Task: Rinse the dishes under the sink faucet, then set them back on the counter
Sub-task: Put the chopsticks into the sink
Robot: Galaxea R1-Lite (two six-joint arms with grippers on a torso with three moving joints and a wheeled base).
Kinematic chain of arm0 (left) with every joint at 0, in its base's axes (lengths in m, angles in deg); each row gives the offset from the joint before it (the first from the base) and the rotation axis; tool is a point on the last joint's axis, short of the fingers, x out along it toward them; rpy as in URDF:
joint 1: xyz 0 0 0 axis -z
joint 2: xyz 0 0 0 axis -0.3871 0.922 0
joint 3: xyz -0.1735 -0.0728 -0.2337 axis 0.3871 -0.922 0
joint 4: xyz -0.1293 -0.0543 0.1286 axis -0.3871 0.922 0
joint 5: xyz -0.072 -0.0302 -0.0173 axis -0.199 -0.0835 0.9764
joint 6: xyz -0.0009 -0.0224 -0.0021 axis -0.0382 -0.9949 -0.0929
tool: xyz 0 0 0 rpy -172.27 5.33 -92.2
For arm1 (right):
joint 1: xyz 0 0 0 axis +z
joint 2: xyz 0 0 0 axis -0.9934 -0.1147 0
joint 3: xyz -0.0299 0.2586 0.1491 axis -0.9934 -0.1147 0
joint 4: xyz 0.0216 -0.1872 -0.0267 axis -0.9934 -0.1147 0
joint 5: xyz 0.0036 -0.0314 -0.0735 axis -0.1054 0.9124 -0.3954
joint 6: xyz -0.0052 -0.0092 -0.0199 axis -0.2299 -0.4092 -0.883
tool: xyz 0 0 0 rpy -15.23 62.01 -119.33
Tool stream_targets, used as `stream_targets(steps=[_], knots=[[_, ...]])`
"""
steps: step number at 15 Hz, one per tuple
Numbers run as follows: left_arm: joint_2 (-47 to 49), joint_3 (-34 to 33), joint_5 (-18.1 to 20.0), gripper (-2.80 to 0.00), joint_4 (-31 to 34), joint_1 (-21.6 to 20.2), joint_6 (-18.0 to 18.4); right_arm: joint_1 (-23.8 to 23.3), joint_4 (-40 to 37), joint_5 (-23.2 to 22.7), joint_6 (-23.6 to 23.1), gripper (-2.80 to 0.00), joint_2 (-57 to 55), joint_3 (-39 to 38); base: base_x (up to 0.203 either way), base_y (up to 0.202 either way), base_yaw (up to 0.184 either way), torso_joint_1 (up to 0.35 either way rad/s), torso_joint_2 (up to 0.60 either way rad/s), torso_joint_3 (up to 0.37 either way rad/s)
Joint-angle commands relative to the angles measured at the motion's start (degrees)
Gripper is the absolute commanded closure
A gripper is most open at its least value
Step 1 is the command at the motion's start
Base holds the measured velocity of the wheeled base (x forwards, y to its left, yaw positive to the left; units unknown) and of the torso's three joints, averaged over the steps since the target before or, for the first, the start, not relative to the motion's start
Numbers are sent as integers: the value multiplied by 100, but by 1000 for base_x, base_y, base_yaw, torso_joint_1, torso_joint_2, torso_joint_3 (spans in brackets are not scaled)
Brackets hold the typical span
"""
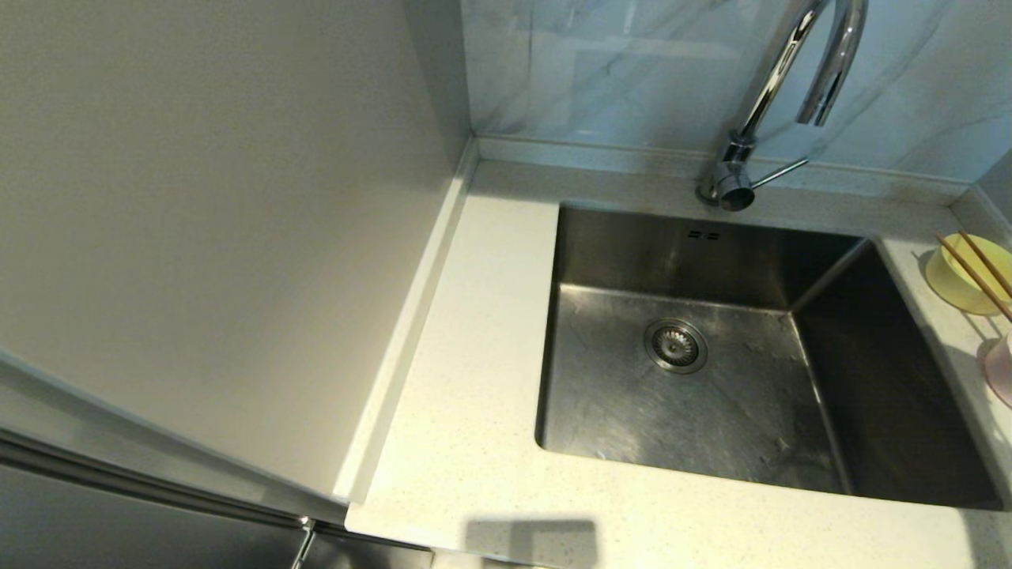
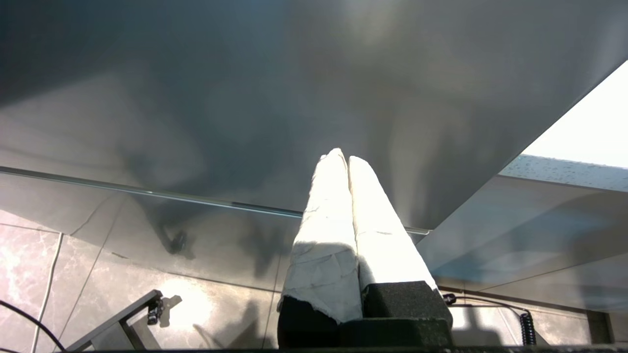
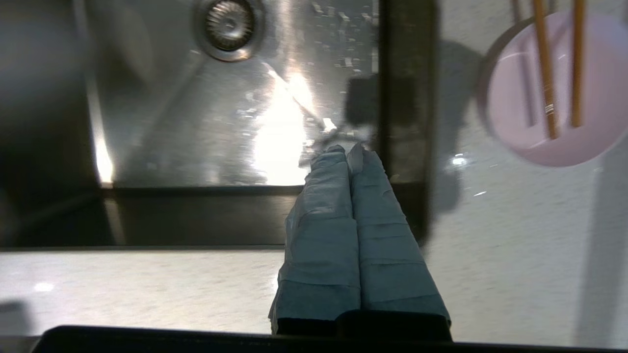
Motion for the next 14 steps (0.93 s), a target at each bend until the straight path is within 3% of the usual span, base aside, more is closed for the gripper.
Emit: stream_targets(steps=[1, 2, 4, 6, 7, 10, 14], knots=[[-18, 0, -3, 0, -2, 0, -4, -67, 129, 258, -496, 0, -360, -47, 0, 0, 0, 0, 0, 0], [-18, 0, -3, 0, -2, 0, -4, -148, 298, 339, -656, -280, -552, -30, 0, 0, 0, 0, 0, 0], [-18, 0, -3, 0, -2, 0, -4, -300, 968, 374, -1168, -280, -908, -25, 0, 0, 0, 0, 0, 0], [-18, 0, -3, 0, -2, 0, -4, -546, 1426, 386, -2241, -280, -1168, 2, 0, 0, 0, 0, 0, 0], [-18, 0, -3, 0, -2, 0, -4, -610, 1550, 405, -2493, -280, -1311, 120, 0, 0, 0, 0, 0, 0], [-18, 0, -3, 0, -2, 0, -4, -645, 1549, 465, -2791, -280, -1643, 580, 0, 0, 0, 0, 0, 0], [-18, 0, -3, 0, -2, 0, -4, -824, 1091, 584, -3494, -280, -1676, 511, 0, 0, 0, 0, 0, 0]])
